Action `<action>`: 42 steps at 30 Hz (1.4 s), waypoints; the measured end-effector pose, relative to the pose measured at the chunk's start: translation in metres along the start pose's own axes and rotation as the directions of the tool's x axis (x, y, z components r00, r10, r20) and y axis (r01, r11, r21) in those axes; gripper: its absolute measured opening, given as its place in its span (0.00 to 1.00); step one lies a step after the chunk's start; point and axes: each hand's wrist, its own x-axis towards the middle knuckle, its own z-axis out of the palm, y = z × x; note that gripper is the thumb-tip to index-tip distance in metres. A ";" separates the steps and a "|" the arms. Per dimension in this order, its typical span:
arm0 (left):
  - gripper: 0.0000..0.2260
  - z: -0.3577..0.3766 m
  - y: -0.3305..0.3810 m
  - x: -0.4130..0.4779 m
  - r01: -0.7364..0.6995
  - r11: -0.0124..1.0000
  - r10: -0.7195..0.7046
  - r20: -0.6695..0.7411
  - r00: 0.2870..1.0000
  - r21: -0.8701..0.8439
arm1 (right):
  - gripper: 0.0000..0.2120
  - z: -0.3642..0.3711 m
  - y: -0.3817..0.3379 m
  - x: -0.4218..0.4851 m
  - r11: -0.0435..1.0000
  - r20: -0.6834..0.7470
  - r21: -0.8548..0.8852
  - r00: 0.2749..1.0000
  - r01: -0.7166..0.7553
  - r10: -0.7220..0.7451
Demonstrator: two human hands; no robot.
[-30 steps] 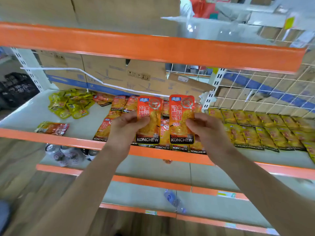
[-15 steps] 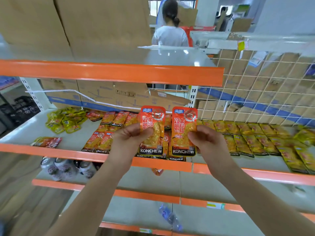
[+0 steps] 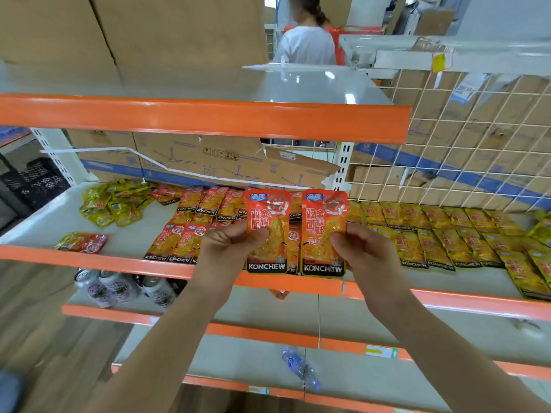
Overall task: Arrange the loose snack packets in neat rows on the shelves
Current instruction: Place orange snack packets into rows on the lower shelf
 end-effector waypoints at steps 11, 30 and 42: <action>0.08 -0.082 -0.016 0.072 0.071 0.997 -0.066 -0.136 0.988 0.034 | 0.11 0.075 0.032 0.043 0.990 -0.046 -0.046 0.991 -0.131 0.129; 0.10 -0.197 -0.075 0.158 0.071 0.930 -0.064 -0.032 0.997 0.361 | 0.18 0.191 0.093 0.099 0.906 -0.168 -0.385 0.979 -0.174 0.117; 0.18 -0.230 -0.107 0.173 -0.374 0.666 0.241 0.288 0.927 0.645 | 0.16 0.234 0.144 0.084 0.656 0.219 -0.700 0.959 0.282 -0.179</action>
